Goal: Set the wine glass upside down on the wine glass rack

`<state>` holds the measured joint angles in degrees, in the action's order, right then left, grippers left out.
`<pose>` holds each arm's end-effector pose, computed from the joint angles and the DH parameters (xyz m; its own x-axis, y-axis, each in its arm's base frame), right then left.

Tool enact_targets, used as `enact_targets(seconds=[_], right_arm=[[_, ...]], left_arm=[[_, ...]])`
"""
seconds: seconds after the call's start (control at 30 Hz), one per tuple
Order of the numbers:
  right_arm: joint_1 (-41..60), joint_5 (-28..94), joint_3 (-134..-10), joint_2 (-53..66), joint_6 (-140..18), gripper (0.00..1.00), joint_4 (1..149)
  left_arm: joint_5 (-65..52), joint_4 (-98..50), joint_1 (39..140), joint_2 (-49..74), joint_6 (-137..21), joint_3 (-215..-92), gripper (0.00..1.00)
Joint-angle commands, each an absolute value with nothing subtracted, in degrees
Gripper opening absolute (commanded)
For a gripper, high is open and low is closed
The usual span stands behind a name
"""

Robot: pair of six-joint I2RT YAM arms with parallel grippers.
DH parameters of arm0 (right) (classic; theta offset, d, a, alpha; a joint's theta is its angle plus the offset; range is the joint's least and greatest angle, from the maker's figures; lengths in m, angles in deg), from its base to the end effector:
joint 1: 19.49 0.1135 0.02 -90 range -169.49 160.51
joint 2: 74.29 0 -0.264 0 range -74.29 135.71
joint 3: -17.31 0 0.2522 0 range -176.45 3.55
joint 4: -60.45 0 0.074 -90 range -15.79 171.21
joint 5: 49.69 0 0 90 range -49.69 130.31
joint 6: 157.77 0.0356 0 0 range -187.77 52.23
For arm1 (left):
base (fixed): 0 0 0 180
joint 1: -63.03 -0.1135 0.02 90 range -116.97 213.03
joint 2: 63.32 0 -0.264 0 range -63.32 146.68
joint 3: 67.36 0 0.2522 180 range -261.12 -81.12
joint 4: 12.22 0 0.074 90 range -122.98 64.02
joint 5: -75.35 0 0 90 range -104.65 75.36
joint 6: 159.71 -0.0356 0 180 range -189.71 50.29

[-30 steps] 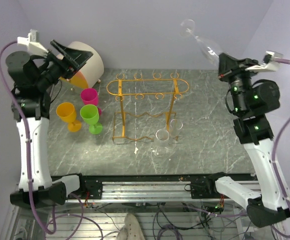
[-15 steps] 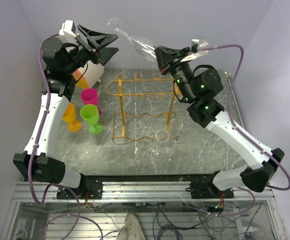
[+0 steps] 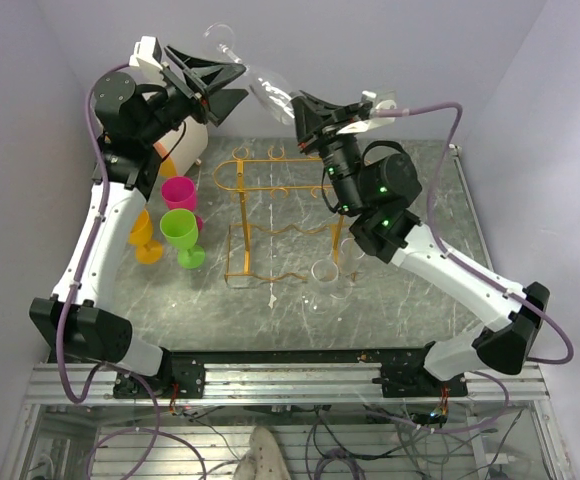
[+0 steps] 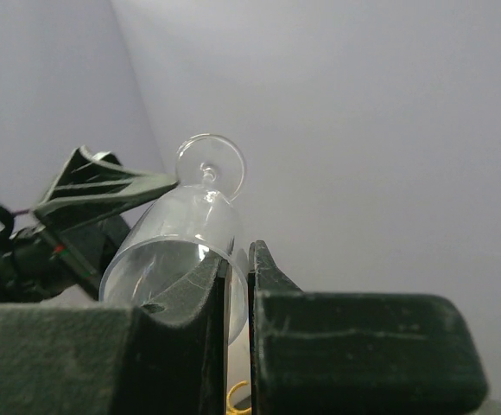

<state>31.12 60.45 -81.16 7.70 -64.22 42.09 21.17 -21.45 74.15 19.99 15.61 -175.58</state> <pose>0.2082 0.2343 0.5078 0.3280 0.4911 -0.8070 -0.5677 0.7853 0.2471 0.3071 -0.0816 0.5097 -0.6853 -0.6889 -0.2362 0.3222 0.0041 -0.9467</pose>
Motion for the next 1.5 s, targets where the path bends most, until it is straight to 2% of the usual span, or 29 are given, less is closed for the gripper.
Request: enact_targets(seconds=[0.0, 0.1, 0.3, 0.43, 1.1, 1.23, 1.33, 1.47], right_arm=[[34.2, 64.4, -82.7, 8.7, -69.3, 0.00, 37.5], [35.0, 65.5, -82.5, 9.0, -70.1, 0.00, 37.1], [39.5, 73.2, -81.3, 10.3, -78.6, 0.00, 30.0], [43.3, 76.7, -81.1, 12.6, -86.4, 0.00, 24.4], [44.9, 80.1, -79.8, 14.3, -89.4, 0.00, 21.1], [44.9, 80.0, -79.7, 14.8, -88.9, 0.00, 21.5], [44.9, 80.3, -79.7, 15.1, -88.9, 0.00, 21.4], [44.9, 80.4, -80.1, 15.6, -88.7, 0.00, 22.2]], left_arm=[[18.9, -21.3, 74.6, 21.8, 13.5, -179.5, 0.76], [18.3, -21.0, 74.6, 22.8, 13.1, -181.3, 0.73], [17.8, -20.4, 74.6, 23.1, 13.7, -181.5, 0.58], [17.8, -20.4, 74.6, 23.0, 13.5, -181.3, 0.59], [17.7, -17.8, 74.6, 22.9, 15.3, -178.8, 0.55], [18.2, -15.9, 74.6, 22.9, 16.9, -177.8, 0.52], [18.6, -14.7, 74.6, 22.9, 17.6, -177.3, 0.45], [19.0, -13.1, 74.6, 23.0, 19.0, -176.5, 0.46]])
